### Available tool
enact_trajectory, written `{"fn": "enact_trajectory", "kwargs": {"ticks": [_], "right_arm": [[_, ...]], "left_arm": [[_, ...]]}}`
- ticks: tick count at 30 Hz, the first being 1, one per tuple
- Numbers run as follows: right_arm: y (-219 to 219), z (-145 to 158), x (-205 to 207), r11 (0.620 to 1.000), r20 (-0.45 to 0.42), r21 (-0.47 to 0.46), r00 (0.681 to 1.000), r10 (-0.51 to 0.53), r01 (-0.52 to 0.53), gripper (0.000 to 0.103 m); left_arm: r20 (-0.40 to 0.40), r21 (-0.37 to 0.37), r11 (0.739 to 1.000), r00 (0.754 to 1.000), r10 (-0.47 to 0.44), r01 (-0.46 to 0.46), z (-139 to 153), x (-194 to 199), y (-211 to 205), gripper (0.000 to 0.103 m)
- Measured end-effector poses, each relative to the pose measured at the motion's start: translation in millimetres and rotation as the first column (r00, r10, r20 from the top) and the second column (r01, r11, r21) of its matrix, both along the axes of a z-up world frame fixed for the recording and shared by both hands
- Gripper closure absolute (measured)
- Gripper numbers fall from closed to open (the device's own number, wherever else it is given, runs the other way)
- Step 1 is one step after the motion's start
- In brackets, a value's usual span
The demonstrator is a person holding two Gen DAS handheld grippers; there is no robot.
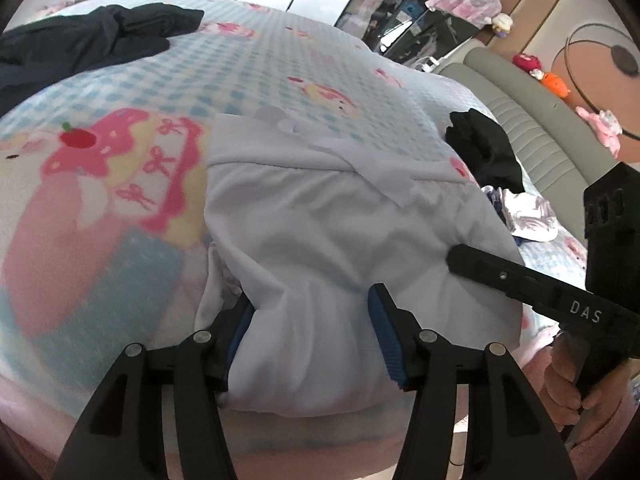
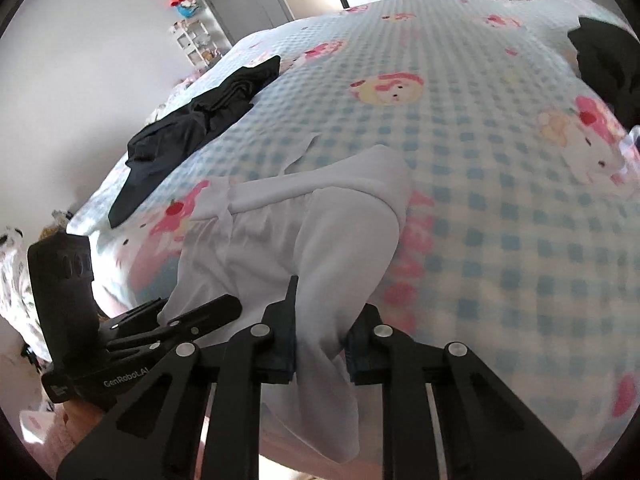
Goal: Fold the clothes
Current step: 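Close both grippers on the folded shirt's end, then lift the folded shirt with both grippers and carry it toward the clothes pile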
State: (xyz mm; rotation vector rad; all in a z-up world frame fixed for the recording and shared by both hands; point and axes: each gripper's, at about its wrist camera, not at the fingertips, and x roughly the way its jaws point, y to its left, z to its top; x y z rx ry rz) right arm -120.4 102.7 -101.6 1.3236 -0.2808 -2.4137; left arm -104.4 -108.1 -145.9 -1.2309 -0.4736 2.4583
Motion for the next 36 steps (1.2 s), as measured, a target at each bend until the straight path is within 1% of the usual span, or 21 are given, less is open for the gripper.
{"fn": "enact_trajectory", "kwargs": {"ticks": [1,2,4,5,6,7,8,9,10,11,12,15,19,21,24,28,30,31,32,34,36], "right_arm": [[0,-6,-2,1.000,0.019,-0.001,1.000,0.001,-0.001,0.086],[0,-12,-4,1.000,0.038,-0.003,0.999,0.002,-0.002,0.083],[-1,-24,-7,1.000,0.077,-0.006,0.997,0.005,-0.005,0.066],[-1,-30,-9,1.000,0.096,-0.007,0.995,0.006,-0.006,0.054],[-1,-36,-11,1.000,0.115,-0.008,0.993,0.008,-0.007,0.053],[-2,-42,-13,1.000,0.134,-0.010,0.991,0.009,-0.008,0.053],[-4,-43,-14,1.000,0.130,-0.001,0.991,0.010,-0.010,0.057],[-7,-43,-14,1.000,0.125,0.010,0.992,0.011,-0.012,0.068],[-8,-36,-12,1.000,0.096,0.020,0.995,0.008,-0.010,0.073],[-9,-28,-8,1.000,0.064,0.030,0.998,0.006,-0.008,0.080],[-8,-20,-4,0.999,0.033,0.035,0.999,0.010,-0.011,0.084],[-1,1,9,0.999,-0.035,0.042,0.999,0.022,-0.021,0.088],[22,12,24,0.997,-0.064,0.072,0.998,-0.005,0.010,0.088],[37,12,30,0.997,-0.053,0.063,0.998,-0.039,0.042,0.088],[80,15,41,0.994,-0.036,0.028,0.994,-0.107,0.108,0.088],[138,21,61,0.977,-0.040,0.018,0.976,-0.212,0.213,0.088],[162,15,66,0.965,-0.017,0.018,0.965,-0.261,0.261,0.087],[173,7,67,0.959,0.016,0.023,0.959,-0.282,0.281,0.085],[178,-4,64,0.952,0.056,0.038,0.951,-0.304,0.303,0.079],[185,-21,66,0.946,0.100,0.052,0.941,-0.324,0.320,0.076],[187,-25,70,0.946,0.093,0.046,0.942,-0.323,0.320,0.068]], "left_arm": [[0.006,0.012,1.000,1.000,0.004,-0.004,-1,0,-3,0.047],[0.012,0.024,1.000,1.000,0.008,-0.008,-3,-1,-6,0.046],[0.025,0.047,0.999,1.000,0.015,-0.016,-5,-1,-13,0.046],[0.031,0.059,0.998,0.999,0.019,-0.020,-6,-2,-16,0.046],[0.038,0.071,0.997,0.999,0.022,-0.025,-8,-2,-19,0.046],[0.042,0.074,0.997,0.999,0.021,-0.024,-9,-2,-20,0.046],[0.042,0.063,0.998,0.999,0.016,-0.019,-10,-1,-18,0.046],[0.040,0.053,0.999,0.999,0.012,-0.014,-9,0,-16,0.045],[0.037,0.046,0.999,0.999,0.008,-0.009,-8,2,-13,0.045],[0.035,0.040,0.999,0.999,0.003,-0.004,-7,3,-9,0.044],[0.034,0.037,0.999,0.999,-0.003,0.001,-5,5,-6,0.043],[0.043,0.050,0.998,0.999,-0.026,0.024,0,5,5,0.042],[0.035,0.096,0.992,0.995,-0.088,0.085,12,10,31,0.042],[0.028,0.090,0.987,0.990,-0.139,0.136,17,13,53,0.042],[0.017,0.083,0.972,0.975,-0.220,0.218,23,20,88,0.042],[0.000,0.053,0.949,0.950,-0.312,0.311,31,28,134,0.042],[0.009,0.000,0.953,0.953,-0.304,0.304,27,30,145,0.041],[0.020,-0.024,0.954,0.955,-0.297,0.297,23,30,150,0.041],[0.029,-0.028,0.956,0.956,-0.292,0.293,20,29,151,0.041],[0.044,0.012,0.957,0.956,-0.290,0.289,15,27,146,0.041],[0.059,0.053,0.957,0.956,-0.288,0.285,10,25,141,0.041]]}}
